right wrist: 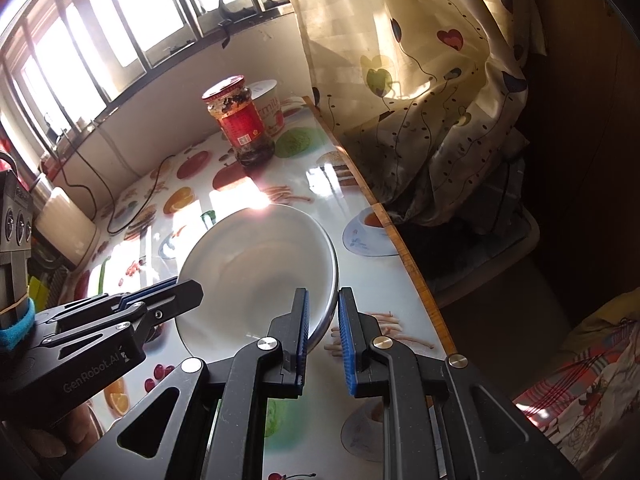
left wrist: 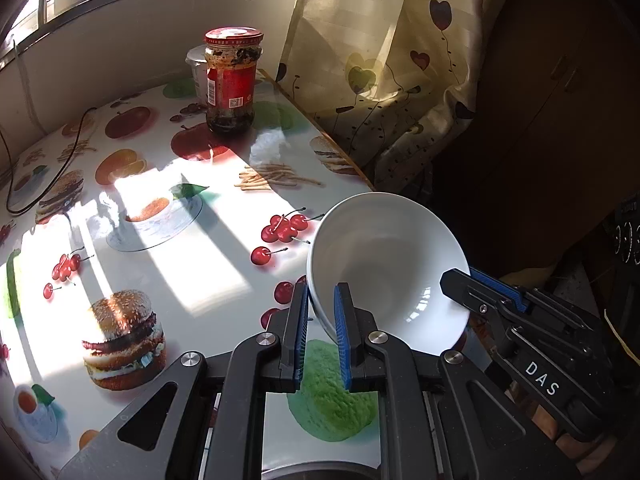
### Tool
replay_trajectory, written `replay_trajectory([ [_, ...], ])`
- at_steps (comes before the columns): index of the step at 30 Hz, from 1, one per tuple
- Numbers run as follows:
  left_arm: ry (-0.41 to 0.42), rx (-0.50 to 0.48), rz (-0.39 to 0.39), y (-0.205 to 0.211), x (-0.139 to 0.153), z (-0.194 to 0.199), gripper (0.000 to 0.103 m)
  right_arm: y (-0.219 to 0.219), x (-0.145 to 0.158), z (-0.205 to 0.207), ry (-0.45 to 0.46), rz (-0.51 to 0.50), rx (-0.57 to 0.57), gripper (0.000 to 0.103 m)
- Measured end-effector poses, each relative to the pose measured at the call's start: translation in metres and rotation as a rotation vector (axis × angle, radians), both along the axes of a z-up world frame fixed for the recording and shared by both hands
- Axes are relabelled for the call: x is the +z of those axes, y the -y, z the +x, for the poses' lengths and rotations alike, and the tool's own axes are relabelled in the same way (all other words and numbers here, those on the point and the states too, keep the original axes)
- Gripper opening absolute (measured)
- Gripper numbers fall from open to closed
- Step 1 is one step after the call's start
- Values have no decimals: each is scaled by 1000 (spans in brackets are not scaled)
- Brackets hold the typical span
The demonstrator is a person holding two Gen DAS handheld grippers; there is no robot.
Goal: Organize plates and bowls
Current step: 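Lift the white bowl and carry it over the steel bowl, then lower the white bowl into the nested bowls in the steel bowl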
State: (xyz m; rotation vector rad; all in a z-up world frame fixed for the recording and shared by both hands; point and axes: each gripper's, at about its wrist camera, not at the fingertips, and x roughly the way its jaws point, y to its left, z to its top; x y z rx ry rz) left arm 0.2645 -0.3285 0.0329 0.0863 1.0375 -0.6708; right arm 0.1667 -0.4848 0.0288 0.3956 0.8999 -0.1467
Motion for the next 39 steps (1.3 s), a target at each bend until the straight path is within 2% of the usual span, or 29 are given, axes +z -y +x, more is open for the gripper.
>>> replay_trajectory([
  [19, 43, 12, -47, -37, 29, -32, 14, -37, 40, -34, 64, -23, 11, 15],
  [39, 71, 43, -91, -82, 48, -62, 14, -77, 57, -64, 87, -26, 50, 15],
])
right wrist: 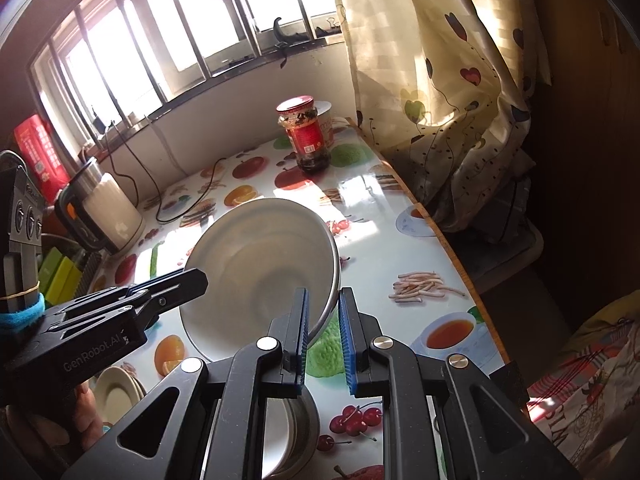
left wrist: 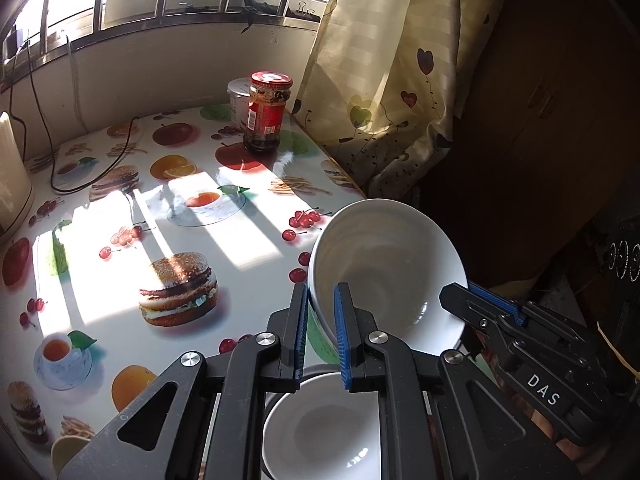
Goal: Organize plates and bowls
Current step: 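Lower the white bowl into the nested bowls in the steel bowl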
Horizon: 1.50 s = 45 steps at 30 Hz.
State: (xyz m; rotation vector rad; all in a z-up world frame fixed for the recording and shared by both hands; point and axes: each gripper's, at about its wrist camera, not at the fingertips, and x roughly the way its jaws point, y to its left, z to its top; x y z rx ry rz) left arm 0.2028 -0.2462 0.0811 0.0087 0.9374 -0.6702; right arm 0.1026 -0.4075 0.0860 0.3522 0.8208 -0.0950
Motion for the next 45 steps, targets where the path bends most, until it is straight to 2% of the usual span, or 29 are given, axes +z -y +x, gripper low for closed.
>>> replay_trajectory([
  [15, 9, 26, -32, -34, 7, -27, 14, -30, 13, -30, 22, 5, 29, 16],
  [45, -45, 60, -30, -69, -21, -61, 14, -63, -11, -60, -43, 12, 72, 16],
])
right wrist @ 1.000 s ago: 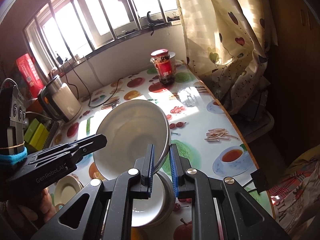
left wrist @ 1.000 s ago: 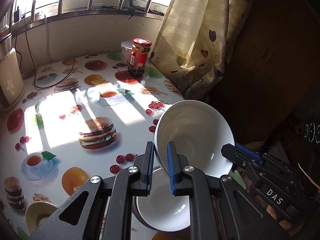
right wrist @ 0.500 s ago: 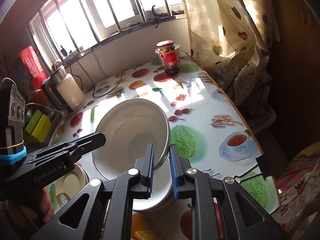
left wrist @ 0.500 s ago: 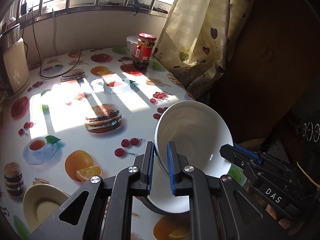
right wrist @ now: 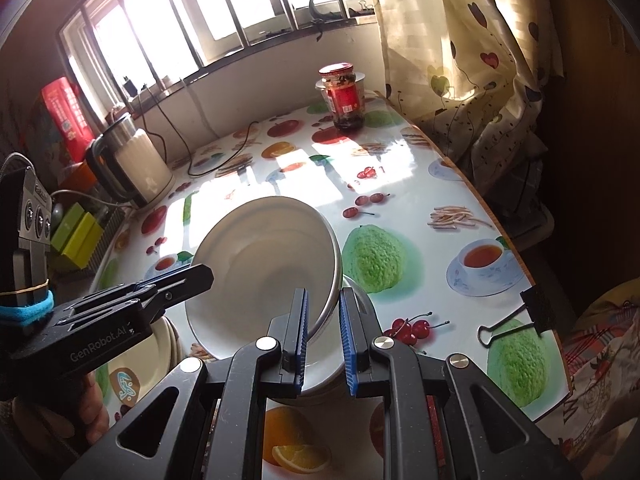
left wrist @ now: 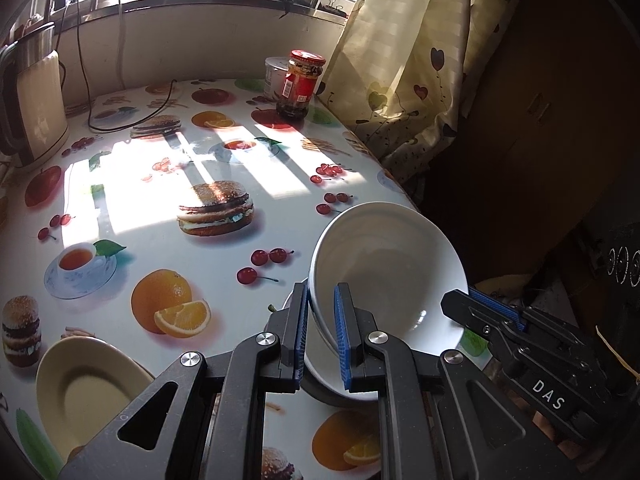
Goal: Organize plates and bowls
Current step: 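Lower the white bowl into the nested bowls in the steel bowl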
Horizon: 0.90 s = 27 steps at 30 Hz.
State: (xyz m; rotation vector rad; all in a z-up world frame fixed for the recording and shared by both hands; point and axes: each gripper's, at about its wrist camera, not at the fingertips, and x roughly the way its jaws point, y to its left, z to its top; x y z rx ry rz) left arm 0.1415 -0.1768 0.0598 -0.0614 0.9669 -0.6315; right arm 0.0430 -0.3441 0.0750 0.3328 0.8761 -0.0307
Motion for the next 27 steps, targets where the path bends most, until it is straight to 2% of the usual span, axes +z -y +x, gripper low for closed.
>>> replay_trajectory([
  [27, -49, 11, 11, -4, -21, -7, 14, -3, -25, -8, -50, 15, 4, 16],
])
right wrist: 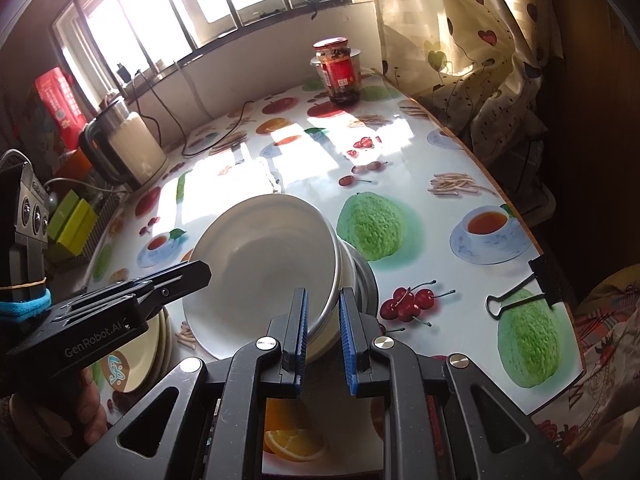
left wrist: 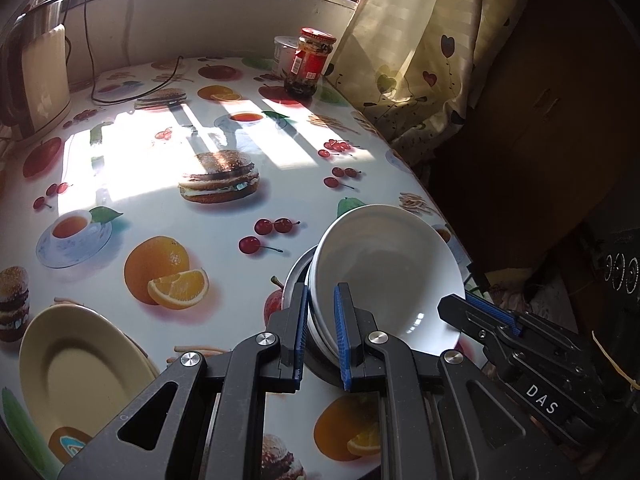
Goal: Organize plates and bowls
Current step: 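Lower the white bowl into the nested bowls in the steel bowl, then close both grippers on the rim of the nested bowl stack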
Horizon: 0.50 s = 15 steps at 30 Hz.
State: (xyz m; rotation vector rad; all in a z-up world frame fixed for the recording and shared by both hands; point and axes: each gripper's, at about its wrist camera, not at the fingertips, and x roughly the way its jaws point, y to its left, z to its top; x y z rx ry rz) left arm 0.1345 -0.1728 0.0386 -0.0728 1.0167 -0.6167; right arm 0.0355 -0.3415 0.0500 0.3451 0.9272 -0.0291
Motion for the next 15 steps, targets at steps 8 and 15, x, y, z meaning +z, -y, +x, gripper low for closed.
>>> replay_trajectory([
  [8, -9, -4, 3, 0, -2, -2, 14, 1, -4, -1, -7, 3, -4, 16],
  [15, -24, -1, 0, 2, -5, 0, 14, 1, -6, -1, -8, 10, -4, 18],
])
